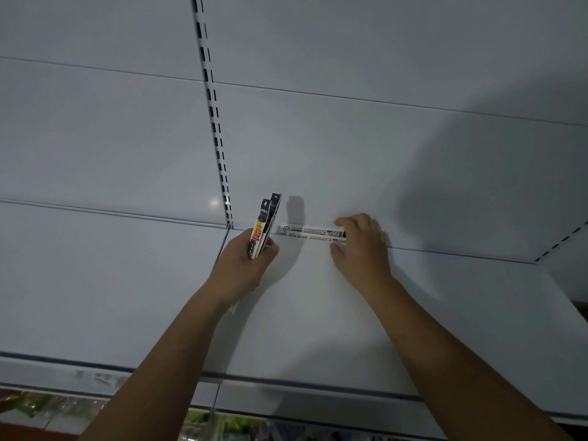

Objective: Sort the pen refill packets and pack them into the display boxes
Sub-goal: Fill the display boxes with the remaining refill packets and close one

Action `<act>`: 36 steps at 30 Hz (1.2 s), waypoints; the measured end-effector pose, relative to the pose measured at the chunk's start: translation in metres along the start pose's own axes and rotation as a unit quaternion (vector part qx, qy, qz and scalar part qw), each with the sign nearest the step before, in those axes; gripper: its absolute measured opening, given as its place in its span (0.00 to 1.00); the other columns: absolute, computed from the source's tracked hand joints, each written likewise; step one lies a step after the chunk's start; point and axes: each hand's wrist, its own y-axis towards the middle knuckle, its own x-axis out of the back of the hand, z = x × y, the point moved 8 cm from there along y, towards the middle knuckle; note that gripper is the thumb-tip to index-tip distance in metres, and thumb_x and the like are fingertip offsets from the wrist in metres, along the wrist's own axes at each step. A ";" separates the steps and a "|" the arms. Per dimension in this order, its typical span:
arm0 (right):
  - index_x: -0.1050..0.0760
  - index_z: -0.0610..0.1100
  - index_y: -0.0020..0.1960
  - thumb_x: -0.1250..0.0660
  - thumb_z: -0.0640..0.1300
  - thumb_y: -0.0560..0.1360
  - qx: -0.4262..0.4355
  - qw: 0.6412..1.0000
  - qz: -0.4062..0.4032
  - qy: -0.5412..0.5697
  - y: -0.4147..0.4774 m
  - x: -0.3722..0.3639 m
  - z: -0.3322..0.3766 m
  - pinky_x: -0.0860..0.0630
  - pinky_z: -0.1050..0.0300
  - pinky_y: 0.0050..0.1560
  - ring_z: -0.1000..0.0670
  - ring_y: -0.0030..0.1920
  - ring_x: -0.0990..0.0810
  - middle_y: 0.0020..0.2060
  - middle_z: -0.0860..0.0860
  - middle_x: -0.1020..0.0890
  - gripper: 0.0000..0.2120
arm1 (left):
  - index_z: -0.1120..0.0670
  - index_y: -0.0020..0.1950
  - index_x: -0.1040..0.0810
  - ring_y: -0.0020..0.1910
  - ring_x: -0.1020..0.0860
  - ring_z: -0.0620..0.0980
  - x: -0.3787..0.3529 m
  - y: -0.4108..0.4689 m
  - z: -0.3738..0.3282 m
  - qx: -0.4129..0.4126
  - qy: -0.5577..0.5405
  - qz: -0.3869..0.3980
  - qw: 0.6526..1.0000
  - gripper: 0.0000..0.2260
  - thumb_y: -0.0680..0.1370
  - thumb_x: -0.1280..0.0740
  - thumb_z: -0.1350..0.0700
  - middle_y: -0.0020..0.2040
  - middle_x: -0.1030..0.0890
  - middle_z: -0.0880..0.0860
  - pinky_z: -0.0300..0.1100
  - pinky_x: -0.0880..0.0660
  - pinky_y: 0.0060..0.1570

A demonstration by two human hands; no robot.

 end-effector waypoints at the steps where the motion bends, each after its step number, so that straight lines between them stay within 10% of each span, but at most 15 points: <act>1: 0.22 0.47 0.64 0.25 0.44 0.72 -0.002 1.000 -0.002 0.008 -0.002 0.000 -0.001 0.32 0.43 0.64 0.41 0.63 0.27 0.60 0.47 0.25 0.20 | 0.50 0.50 0.22 0.27 0.27 0.48 -0.001 0.004 0.000 -0.005 0.006 -0.005 1.000 0.02 0.82 0.31 0.53 0.36 0.22 0.49 0.44 0.27 0.31; 5: 0.22 0.42 0.66 0.26 0.44 0.74 0.010 0.999 0.024 0.033 -0.005 -0.005 0.005 0.31 0.42 0.66 0.41 0.65 0.27 0.62 0.45 0.25 0.21 | 0.50 0.63 0.23 0.38 0.23 0.48 -0.012 0.021 -0.006 -0.025 0.072 -0.011 0.997 0.09 0.82 0.33 0.53 0.46 0.21 0.47 0.47 0.23 0.45; 20: 0.23 0.39 0.62 0.24 0.34 0.73 -0.186 0.936 0.024 0.297 -0.011 -0.016 -0.045 0.26 0.56 0.61 0.48 0.56 0.22 0.56 0.46 0.21 0.19 | 0.51 0.70 0.28 0.45 0.24 0.49 -0.041 0.050 0.011 0.001 0.137 0.032 0.990 0.17 0.82 0.32 0.52 0.49 0.24 0.46 0.45 0.25 0.44; 26: 0.17 0.40 0.55 0.28 0.30 0.71 -0.105 0.972 0.043 0.207 -0.001 -0.015 -0.037 0.31 0.67 0.51 0.49 0.50 0.23 0.48 0.46 0.23 0.13 | 0.51 0.68 0.26 0.42 0.23 0.52 -0.042 0.054 0.010 -0.003 0.154 0.042 0.987 0.16 0.81 0.32 0.52 0.48 0.22 0.47 0.52 0.19 0.49; 30: 0.17 0.38 0.41 0.31 0.29 0.74 -0.037 0.990 0.031 0.134 0.009 -0.008 -0.031 0.35 0.56 0.43 0.49 0.41 0.29 0.36 0.44 0.24 0.08 | 0.52 0.69 0.27 0.45 0.21 0.54 -0.041 0.054 0.007 -0.004 0.168 0.041 0.985 0.17 0.81 0.32 0.52 0.55 0.21 0.52 0.52 0.18 0.50; 36: 0.18 0.37 0.49 0.34 0.30 0.79 -0.045 0.982 -0.030 0.179 0.005 0.016 -0.026 0.35 0.78 0.46 0.60 0.39 0.28 0.47 0.47 0.27 0.07 | 0.50 0.62 0.26 0.44 0.21 0.51 -0.036 0.049 0.008 -0.012 0.171 0.021 0.985 0.11 0.81 0.32 0.52 0.50 0.21 0.49 0.49 0.21 0.44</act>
